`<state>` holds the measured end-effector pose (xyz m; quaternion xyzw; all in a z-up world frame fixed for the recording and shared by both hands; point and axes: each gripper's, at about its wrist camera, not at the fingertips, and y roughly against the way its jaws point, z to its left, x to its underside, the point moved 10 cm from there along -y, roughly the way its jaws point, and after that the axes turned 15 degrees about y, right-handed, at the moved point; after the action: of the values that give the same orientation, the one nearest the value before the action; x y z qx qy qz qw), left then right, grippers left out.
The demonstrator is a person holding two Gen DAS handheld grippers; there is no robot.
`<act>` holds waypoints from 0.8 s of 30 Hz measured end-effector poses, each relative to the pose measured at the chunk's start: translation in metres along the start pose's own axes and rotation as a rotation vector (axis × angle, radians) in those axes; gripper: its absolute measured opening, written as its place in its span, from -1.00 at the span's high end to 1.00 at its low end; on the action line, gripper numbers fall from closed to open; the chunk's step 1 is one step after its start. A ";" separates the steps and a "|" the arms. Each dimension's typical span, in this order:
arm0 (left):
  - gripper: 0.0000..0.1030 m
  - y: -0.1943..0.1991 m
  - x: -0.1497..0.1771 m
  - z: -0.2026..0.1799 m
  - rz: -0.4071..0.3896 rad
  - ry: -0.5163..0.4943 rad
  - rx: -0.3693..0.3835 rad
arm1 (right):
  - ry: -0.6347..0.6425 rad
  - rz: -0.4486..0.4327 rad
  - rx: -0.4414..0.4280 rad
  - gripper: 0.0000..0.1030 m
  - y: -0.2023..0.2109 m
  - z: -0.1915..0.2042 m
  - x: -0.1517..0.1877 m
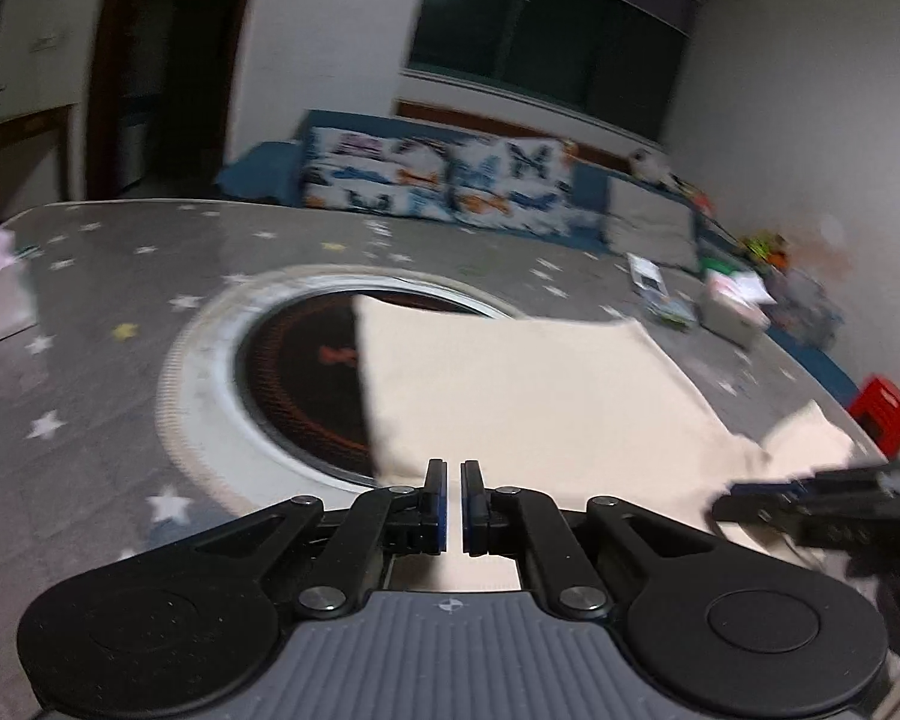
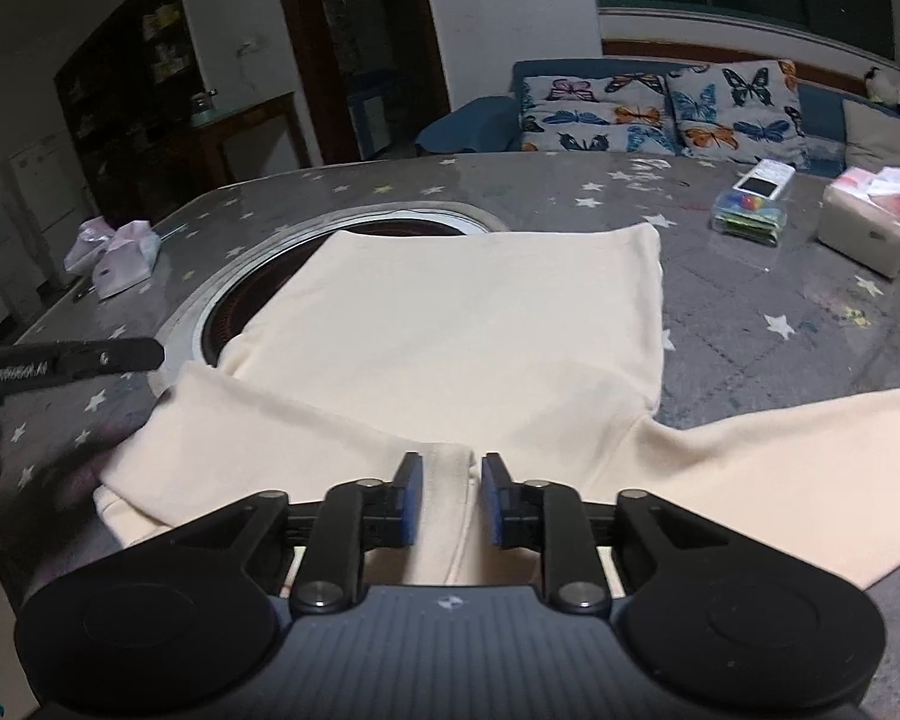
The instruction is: Fold clothes
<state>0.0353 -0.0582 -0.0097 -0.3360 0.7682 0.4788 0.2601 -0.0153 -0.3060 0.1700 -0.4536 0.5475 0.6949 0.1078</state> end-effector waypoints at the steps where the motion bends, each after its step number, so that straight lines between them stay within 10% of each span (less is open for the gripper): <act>1: 0.90 -0.004 0.004 -0.004 0.015 -0.014 0.006 | 0.001 0.006 0.000 0.60 -0.002 0.000 0.001; 6: 0.90 -0.021 0.015 -0.006 0.050 -0.051 -0.021 | 0.055 -0.028 0.012 0.85 -0.001 0.005 -0.009; 24: 0.90 -0.024 0.014 0.007 0.015 -0.064 -0.094 | 0.134 0.000 -0.046 0.66 0.013 0.027 0.010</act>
<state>0.0451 -0.0628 -0.0361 -0.3266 0.7388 0.5267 0.2648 -0.0434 -0.2912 0.1712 -0.5014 0.5374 0.6754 0.0603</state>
